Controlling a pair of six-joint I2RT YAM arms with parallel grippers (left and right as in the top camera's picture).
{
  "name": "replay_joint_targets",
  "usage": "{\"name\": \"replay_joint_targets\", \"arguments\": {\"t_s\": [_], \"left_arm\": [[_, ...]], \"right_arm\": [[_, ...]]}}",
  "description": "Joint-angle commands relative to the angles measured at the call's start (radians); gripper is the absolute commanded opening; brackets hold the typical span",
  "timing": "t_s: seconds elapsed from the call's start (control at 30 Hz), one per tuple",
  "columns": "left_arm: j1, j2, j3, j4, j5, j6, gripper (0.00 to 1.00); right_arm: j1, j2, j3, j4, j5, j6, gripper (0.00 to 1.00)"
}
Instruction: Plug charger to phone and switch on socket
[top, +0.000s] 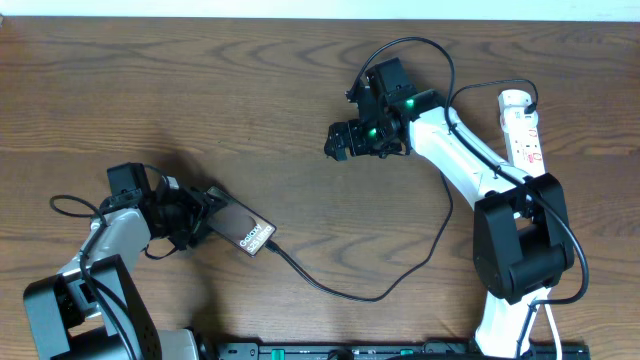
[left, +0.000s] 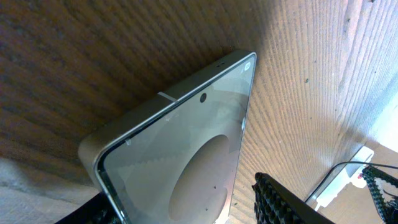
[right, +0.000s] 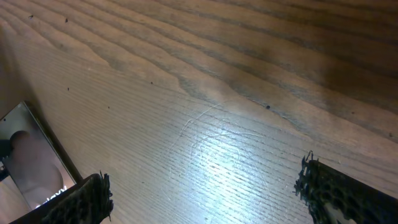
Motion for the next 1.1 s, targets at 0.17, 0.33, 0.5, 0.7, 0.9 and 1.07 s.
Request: {"name": "replay_joint_targets", "arguments": {"t_s": [0.17,0.33,0.5,0.7,0.9,1.07], "left_arm": [[-0.002,0.022,-0.023,-0.06,-0.097,0.003,0.59],[-0.002,0.022,-0.023,-0.083,-0.097,0.003,0.59],[-0.002,0.022,-0.023,-0.098,-0.097,0.003,0.59],[-0.002,0.022,-0.023,-0.116,-0.097,0.003,0.59],[-0.001,0.013,-0.023,-0.074,-0.096,0.037,0.59],[0.001,-0.051,-0.007,-0.044,-0.096,0.048,0.72]], "right_arm": [[0.009,-0.003,0.021,-0.004,0.002,0.0,0.98],[0.011,-0.003,0.021,-0.004,0.002,0.0,0.98],[0.011,-0.003,0.021,-0.004,0.002,0.0,0.98],[0.011,-0.003,0.021,-0.004,0.001,0.0,0.98],[0.011,-0.003,0.021,-0.007,0.002,0.0,0.99],[0.011,-0.003,0.021,-0.007,0.002,-0.004,0.99]]}}
